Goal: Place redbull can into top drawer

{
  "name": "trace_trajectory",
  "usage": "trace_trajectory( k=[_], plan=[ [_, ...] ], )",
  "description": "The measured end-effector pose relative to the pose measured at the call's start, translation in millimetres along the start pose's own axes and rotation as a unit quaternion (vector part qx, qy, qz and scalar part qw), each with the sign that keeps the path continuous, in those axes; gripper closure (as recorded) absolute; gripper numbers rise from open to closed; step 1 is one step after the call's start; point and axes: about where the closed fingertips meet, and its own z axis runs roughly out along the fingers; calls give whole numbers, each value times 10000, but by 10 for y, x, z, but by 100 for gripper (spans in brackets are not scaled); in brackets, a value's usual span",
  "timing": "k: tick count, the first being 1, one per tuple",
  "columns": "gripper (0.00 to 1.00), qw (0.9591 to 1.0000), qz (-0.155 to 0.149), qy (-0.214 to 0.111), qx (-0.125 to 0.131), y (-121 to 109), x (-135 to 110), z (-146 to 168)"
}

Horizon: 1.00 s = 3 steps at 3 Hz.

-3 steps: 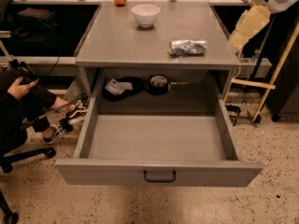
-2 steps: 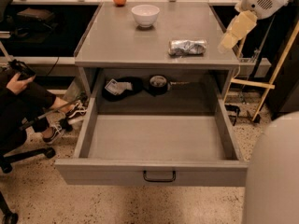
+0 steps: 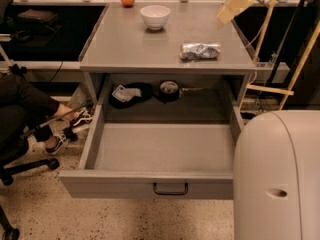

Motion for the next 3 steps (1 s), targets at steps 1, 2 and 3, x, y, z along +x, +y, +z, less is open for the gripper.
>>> trace_trajectory(
  k=[1, 2, 3],
  plan=[
    [0, 9996, -119, -148, 206, -61, -149, -117],
    [0, 9996, -76, -111, 266, -99, -153, -70],
    [0, 9967, 70, 32, 812, -397, -276, 197]
  ],
)
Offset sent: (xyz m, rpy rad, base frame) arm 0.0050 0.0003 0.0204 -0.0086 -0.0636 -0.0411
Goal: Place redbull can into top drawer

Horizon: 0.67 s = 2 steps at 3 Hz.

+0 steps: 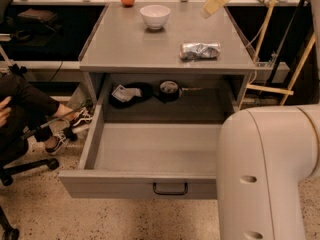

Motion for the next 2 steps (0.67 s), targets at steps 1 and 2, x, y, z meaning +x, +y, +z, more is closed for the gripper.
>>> trace_trajectory(
  k=[1, 2],
  plan=[
    [0, 9979, -112, -72, 638, -260, -300, 417],
    [0, 9978, -447, -92, 481, -142, -420, 837]
  ],
)
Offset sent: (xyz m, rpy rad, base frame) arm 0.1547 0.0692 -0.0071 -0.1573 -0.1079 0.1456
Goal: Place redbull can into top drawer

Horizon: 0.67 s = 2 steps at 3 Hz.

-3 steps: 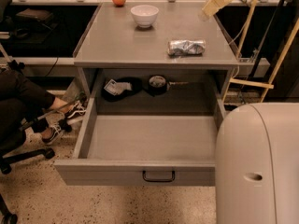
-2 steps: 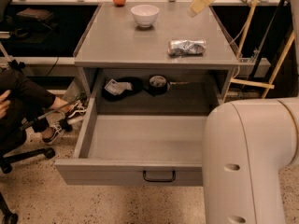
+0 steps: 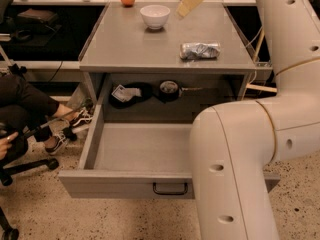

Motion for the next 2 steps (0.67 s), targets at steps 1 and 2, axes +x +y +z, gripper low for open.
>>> trace_trajectory(
  k=[1, 2],
  plan=[
    [0, 9954, -477, 57, -824, 419, 269, 282],
    [0, 9843, -661, 270, -1615, 758, 779, 300]
  ],
)
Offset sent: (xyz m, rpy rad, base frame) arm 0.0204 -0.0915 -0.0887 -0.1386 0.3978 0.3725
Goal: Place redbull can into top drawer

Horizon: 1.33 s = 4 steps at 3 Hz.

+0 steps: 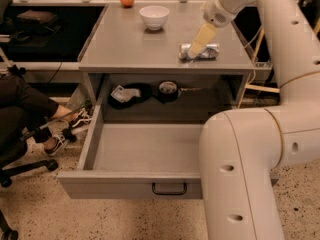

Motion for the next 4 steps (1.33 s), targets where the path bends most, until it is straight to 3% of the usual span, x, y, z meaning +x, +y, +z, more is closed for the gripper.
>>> trace_trajectory(
  k=[2, 3, 4],
  plan=[
    [0, 9999, -16, 36, -102, 45, 6, 55],
    [0, 9986, 105, 232, -460, 181, 211, 459],
    [0, 9947, 335, 477, -850, 359, 523, 819]
  ],
)
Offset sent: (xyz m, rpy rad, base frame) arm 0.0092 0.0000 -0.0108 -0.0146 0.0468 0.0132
